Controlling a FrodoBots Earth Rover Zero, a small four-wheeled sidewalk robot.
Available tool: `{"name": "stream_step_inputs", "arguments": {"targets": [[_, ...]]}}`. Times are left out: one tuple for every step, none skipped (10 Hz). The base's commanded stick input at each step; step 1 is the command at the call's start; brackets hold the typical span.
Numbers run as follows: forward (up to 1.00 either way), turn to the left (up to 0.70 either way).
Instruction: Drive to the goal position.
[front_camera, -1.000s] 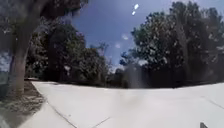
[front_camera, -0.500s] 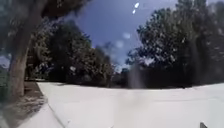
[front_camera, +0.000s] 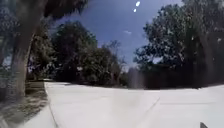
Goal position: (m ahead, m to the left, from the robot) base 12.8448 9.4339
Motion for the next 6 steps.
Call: {"name": "stream_step_inputs", "arguments": {"targets": [[0.45,0.27],[0.45,0.27],[0.45,0.27],[0.45,0.27],[0.45,0.27],[0.45,0.27]]}}
